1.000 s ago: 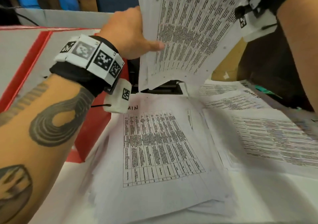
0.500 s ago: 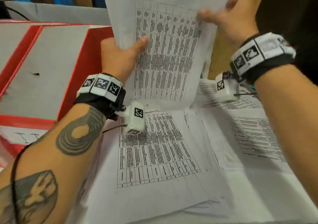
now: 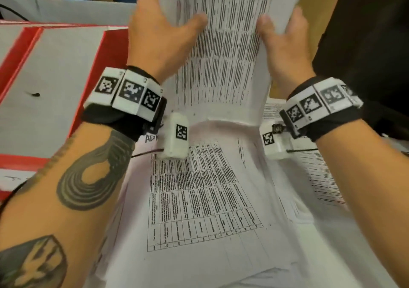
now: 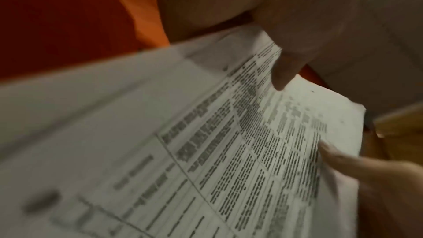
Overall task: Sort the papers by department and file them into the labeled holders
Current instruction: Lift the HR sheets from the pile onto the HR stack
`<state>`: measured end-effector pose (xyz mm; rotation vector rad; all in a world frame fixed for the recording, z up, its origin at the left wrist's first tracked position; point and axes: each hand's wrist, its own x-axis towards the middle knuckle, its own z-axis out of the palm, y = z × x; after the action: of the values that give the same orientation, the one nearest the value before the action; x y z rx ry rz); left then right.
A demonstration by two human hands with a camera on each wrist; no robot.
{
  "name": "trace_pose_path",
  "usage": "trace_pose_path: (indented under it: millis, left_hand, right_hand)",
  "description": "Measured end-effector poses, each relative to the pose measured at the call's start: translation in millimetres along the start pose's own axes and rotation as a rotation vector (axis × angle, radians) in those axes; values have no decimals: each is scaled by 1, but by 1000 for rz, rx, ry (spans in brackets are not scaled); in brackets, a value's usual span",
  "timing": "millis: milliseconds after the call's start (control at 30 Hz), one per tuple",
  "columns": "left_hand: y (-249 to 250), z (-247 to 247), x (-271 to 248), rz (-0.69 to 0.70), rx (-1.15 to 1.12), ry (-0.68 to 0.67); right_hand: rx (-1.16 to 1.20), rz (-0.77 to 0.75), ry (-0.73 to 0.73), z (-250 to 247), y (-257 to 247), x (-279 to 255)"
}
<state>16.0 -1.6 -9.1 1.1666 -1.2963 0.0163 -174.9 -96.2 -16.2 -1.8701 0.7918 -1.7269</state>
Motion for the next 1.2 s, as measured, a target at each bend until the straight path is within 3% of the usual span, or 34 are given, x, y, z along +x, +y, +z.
trace_pose_path:
  millis: [133,367,600,767,867,967,1100,1200]
  left_hand:
    - [-30,1,-29,-172,-317,46]
    - [-23,-6,-7,-119,-206,51]
    - [-49,-8,-28,-210,-240,60]
    - [-31,-9,-18,-75,-93,40]
    - [-21,-9,-15,-18,-163,35]
    - [-24,-10,-21,-84,-350,38]
    - [-38,-13,-37,-208,-351,-14]
    - [-33,-11,-35,-223,-372,-22]
  right_hand:
    - [86,174,-27,1,20,-27]
    - [108,156,55,8,-8,-15]
    - [147,262,-21,8,3,-35]
    - [115,135,37,8,-16,-24]
    - [113,88,63,9,-22,-21]
    - [154,93,59,9,-19,-27]
    - [173,181,9,5,-7,-43]
    - [165,185,-7,5,-12,-40]
